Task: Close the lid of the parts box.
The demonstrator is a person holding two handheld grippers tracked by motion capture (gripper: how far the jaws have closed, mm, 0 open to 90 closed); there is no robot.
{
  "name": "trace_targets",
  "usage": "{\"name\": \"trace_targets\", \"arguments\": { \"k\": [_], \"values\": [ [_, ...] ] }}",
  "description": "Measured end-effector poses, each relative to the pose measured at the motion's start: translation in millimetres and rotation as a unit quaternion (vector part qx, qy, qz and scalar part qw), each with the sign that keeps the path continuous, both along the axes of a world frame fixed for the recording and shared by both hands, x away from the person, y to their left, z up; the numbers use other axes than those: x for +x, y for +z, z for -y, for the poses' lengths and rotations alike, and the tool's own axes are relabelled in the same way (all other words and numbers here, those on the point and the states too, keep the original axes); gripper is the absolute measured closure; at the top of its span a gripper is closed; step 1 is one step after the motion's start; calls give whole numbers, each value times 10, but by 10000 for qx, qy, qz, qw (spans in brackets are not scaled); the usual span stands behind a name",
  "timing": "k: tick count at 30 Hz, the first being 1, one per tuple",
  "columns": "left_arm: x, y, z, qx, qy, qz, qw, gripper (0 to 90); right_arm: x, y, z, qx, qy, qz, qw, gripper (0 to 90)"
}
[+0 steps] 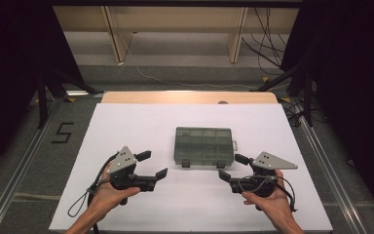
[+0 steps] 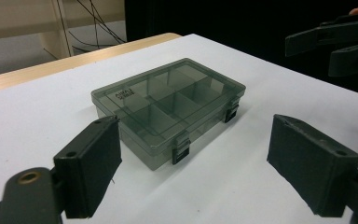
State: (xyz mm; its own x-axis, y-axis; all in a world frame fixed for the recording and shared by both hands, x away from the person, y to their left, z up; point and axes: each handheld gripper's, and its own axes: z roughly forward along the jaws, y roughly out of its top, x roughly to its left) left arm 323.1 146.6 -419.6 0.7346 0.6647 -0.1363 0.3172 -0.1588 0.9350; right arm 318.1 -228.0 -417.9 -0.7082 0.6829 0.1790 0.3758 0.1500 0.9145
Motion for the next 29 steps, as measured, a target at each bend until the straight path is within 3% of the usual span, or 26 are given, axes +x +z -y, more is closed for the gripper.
{"name": "trace_targets", "arguments": {
  "k": [4, 8, 10, 16, 19, 24, 29],
  "values": [
    [-39, 3, 18, 2, -20, -13, 10000, 161, -16, 0, 15, -73, -64, 40, 9999, 175],
    [-77, 11, 8, -23, -24, 23, 10000, 160, -23, -17, 17, 56, -42, 79, 9999, 175],
    [-94, 10, 3, -40, 10, 12, 10000, 160, -45, -5, 29, -27, -36, -27, 10000, 175],
    [-78, 6, -5, -52, -11, 58, 10000, 160, -49, -24, 23, 69, -31, 76, 9999, 174],
    [-65, -7, -16, -73, 71, -11, 9999, 160, -45, -18, 29, 44, -33, 63, 10000, 173],
    [-64, 1, -18, -62, 32, 71, 10000, 160, -36, -18, 35, 111, -55, 118, 9999, 174],
    [-60, -5, -20, -77, 77, 51, 9999, 159, -32, -11, 48, 35, -97, 90, 9999, 173]
  ]
}}
